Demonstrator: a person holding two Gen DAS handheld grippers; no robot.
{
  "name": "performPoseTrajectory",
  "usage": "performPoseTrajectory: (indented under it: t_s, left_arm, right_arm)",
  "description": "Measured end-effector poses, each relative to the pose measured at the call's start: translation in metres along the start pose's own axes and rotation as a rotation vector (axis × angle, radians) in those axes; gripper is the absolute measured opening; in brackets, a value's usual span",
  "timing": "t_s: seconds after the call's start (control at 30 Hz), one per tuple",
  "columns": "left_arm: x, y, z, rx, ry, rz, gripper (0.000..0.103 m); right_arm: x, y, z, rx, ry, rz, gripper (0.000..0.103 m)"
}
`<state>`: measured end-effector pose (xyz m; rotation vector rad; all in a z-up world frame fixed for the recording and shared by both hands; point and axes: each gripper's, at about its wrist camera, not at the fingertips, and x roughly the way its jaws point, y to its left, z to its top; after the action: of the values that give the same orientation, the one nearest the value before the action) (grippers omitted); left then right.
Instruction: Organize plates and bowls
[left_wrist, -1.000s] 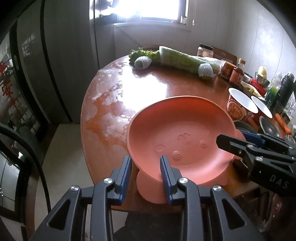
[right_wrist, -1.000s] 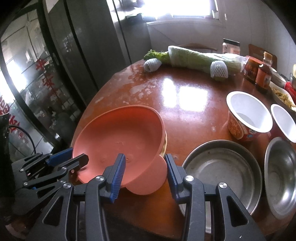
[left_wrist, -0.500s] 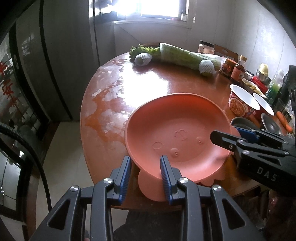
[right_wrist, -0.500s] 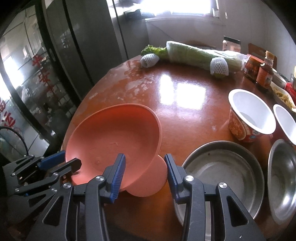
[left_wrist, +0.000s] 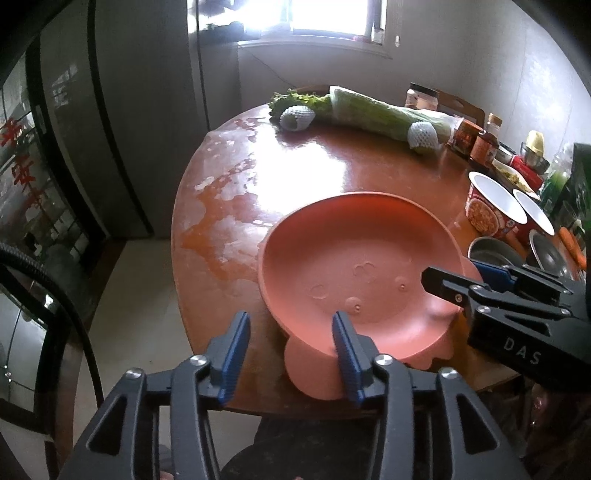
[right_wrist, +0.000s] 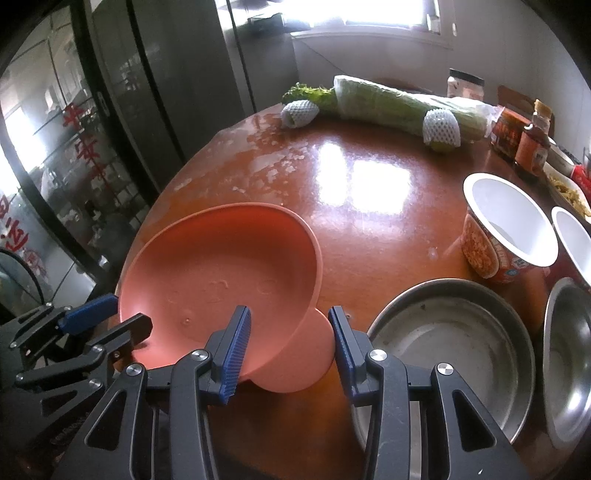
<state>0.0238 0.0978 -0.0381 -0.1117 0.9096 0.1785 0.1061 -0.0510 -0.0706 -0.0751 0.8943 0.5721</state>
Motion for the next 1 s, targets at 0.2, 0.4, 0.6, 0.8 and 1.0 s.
performPoseTrajectory:
  t_s: [0.2,0.4,0.6,0.8,1.0]
  left_arm:
    - [0.011,0.001,0.001,-0.019,0.03,-0.03,0.05]
    - [0.019,-0.002,0.002,-0.036,0.058,-0.093,0.051]
    - [0.027,-0.008,0.005,-0.039,0.073,-0.115,0.052]
    - [0.033,-0.012,0.012,-0.027,0.066,-0.112,0.052]
    - [0.042,-0.014,0.023,-0.006,0.06,-0.112,0.054]
  right_arm:
    - [0.001,-0.001,-0.001,0.004,0.0,-0.008,0.045]
    - [0.003,-0.004,-0.001,0.011,0.0,-0.017,0.045]
    - [0.005,-0.007,0.001,0.014,-0.002,-0.032,0.045]
    - [0.009,-0.011,0.005,0.021,-0.005,-0.049,0.045]
    - [0.012,-0.018,0.009,0.034,-0.012,-0.054,0.045]
